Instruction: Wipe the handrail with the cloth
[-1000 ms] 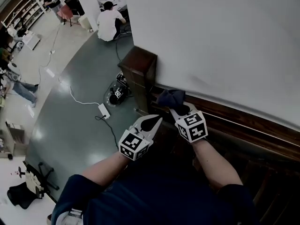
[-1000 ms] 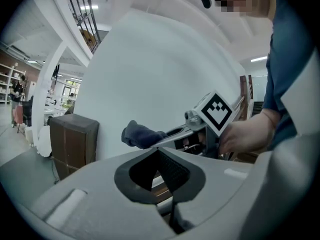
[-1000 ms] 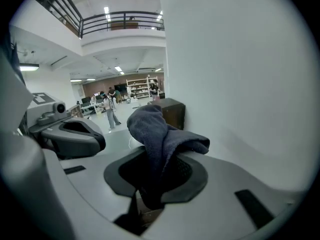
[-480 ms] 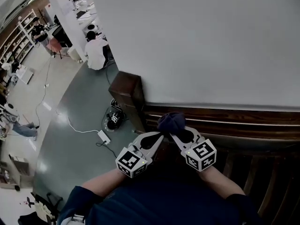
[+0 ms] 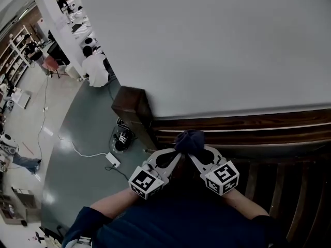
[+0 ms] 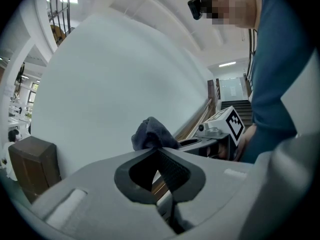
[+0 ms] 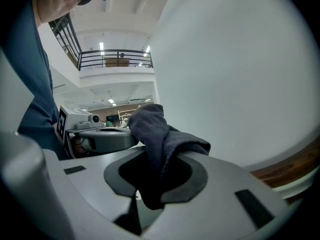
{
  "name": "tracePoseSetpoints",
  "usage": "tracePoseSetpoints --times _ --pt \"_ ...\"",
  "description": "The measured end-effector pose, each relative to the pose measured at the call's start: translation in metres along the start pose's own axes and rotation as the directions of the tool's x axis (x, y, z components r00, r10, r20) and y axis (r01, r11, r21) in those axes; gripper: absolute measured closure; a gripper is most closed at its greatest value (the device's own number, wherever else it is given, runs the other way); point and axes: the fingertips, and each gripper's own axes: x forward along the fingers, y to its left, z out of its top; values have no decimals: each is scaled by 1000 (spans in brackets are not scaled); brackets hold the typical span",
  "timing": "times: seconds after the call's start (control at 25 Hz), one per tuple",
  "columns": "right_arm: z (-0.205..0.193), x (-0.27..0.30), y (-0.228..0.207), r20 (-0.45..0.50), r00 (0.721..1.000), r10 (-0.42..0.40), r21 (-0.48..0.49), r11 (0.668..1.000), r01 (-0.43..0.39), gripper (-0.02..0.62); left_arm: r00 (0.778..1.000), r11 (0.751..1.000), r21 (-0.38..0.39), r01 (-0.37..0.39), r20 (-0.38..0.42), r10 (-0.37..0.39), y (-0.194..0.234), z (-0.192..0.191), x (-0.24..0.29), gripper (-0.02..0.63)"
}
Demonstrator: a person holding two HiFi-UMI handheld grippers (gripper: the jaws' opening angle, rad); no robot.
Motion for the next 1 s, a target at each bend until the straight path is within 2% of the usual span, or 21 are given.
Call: tracePoseSetpoints --times 0.24,1.0 --pt "-2 -5 0 2 1000 -13 11 1000 13 508 1000 1000 -3 7 -4 -7 -4 0 -1 603" --pt "-5 23 16 -15 999 34 -4 999 -34 508 999 999 -18 -42 9 42 17 -6 -19 603"
